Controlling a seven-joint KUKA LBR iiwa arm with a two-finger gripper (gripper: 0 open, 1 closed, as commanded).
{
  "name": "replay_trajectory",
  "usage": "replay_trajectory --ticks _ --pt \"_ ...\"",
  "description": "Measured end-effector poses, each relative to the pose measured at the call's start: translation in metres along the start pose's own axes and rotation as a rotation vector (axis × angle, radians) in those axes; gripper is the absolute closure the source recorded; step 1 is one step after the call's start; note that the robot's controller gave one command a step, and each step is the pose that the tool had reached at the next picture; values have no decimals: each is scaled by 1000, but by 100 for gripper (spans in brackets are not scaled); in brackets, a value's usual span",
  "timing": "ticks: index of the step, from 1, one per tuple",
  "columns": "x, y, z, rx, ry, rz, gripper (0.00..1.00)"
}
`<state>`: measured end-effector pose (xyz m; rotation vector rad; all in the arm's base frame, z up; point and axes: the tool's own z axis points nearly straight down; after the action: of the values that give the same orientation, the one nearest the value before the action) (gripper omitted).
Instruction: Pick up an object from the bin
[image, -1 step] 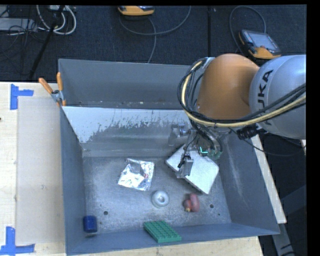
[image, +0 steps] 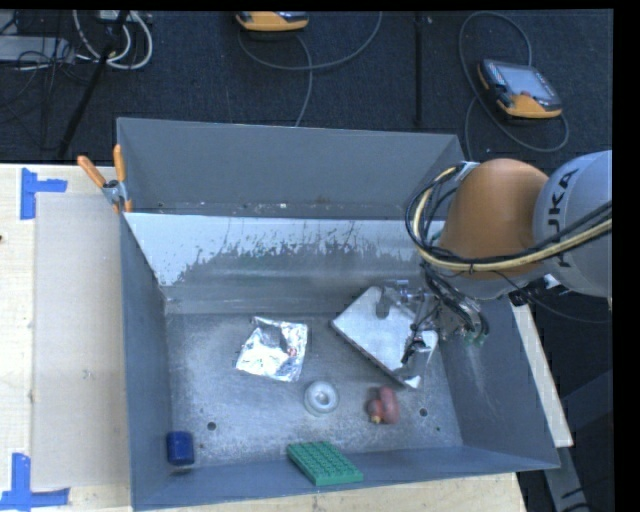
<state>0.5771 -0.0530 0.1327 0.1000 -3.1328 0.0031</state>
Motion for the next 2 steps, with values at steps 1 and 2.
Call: replay_trajectory --ticks 1,2 --pt "36 -23 57 -9 -16 208 0" --pt "41 -25 63 -4 -6 209 100"
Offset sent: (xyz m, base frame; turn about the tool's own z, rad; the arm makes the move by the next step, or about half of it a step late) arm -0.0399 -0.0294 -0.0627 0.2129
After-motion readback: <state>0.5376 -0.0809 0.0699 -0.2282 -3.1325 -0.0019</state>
